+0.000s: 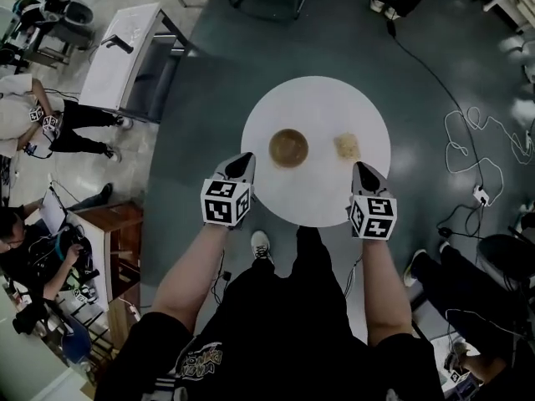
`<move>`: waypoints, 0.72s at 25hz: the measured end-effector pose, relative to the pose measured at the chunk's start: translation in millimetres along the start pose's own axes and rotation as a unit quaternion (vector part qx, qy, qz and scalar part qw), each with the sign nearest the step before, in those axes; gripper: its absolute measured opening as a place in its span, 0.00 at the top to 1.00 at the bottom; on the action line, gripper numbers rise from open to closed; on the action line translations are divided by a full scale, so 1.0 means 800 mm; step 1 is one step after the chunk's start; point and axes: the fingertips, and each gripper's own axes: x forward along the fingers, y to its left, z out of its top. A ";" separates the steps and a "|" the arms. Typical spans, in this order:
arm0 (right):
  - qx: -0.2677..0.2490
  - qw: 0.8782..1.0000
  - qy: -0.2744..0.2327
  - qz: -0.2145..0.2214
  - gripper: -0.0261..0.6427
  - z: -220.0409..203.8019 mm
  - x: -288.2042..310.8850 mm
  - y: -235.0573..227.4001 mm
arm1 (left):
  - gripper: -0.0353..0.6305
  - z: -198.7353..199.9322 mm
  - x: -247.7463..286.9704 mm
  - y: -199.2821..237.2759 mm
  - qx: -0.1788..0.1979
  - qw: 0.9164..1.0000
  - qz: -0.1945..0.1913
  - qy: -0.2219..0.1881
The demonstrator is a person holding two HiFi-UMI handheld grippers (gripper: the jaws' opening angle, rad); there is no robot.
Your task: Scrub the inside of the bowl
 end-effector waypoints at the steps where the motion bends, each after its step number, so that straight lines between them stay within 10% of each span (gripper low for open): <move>1: 0.007 1.000 -0.006 0.005 0.93 0.003 -0.015 0.013 | 0.94 0.002 -0.019 -0.007 0.003 1.000 -0.007 -0.004; 18: 0.024 0.994 -0.103 0.031 0.93 0.020 -0.212 0.223 | 0.94 -0.020 -0.233 -0.075 0.052 0.991 -0.100 -0.075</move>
